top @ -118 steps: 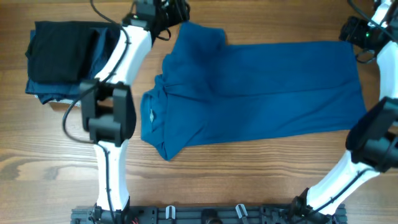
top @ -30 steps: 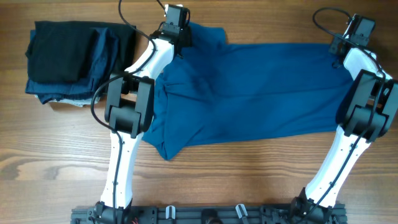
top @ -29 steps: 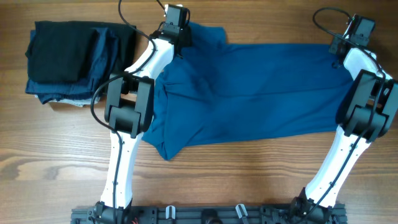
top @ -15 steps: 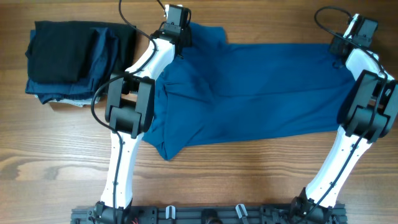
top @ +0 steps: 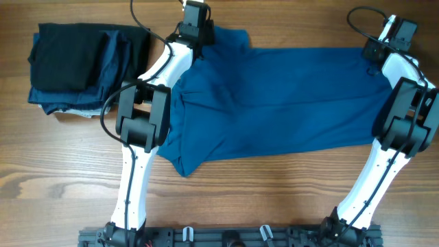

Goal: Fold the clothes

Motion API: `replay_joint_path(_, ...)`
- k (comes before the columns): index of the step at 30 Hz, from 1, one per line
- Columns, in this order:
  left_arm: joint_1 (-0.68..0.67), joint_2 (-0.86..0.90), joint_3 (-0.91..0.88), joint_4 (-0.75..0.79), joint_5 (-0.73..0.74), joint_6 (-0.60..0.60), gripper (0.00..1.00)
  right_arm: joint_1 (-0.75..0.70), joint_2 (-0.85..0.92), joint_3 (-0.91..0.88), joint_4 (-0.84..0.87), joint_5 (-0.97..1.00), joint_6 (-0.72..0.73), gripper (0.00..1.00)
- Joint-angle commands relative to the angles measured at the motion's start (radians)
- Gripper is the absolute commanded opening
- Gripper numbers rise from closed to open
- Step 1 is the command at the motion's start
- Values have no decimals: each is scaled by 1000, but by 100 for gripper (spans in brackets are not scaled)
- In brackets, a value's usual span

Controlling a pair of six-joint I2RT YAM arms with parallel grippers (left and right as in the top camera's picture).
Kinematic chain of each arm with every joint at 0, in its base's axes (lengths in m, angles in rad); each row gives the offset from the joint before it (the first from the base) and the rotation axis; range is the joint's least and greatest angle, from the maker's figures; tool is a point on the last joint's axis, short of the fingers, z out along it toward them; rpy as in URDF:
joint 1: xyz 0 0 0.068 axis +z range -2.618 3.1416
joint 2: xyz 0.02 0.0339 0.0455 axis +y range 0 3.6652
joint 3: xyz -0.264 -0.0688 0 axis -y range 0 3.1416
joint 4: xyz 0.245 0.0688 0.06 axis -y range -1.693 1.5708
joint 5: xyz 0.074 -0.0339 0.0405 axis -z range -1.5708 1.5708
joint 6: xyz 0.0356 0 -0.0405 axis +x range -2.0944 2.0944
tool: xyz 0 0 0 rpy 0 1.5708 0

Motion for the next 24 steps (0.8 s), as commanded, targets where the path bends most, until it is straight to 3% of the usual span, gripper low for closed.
replay_joint_path(1, 2, 52, 0, 48, 9, 7, 52, 6, 7, 6, -14, -43, 7, 4)
replay_joint_path(13, 3, 114, 0, 54, 27, 32, 51, 7, 8, 6, -22, -42, 8, 4)
replay_joint_path(15, 2, 114, 0, 54, 28, 32, 34, 7, 8, 6, -22, -42, 8, 4)
replay_joint_path(16, 2, 114, 0, 53, 27, 32, 17, 7, 8, 6, -21, -42, 9, 4)
replay_joint_path(18, 2, 113, 0, 43, 28, 32, 4, 7, 8, 6, -21, -42, 8, 4)
replay_joint_path(24, 2, 90, 1, -7, 27, 59, 4, 7, 8, 6, -16, -43, 9, 4)
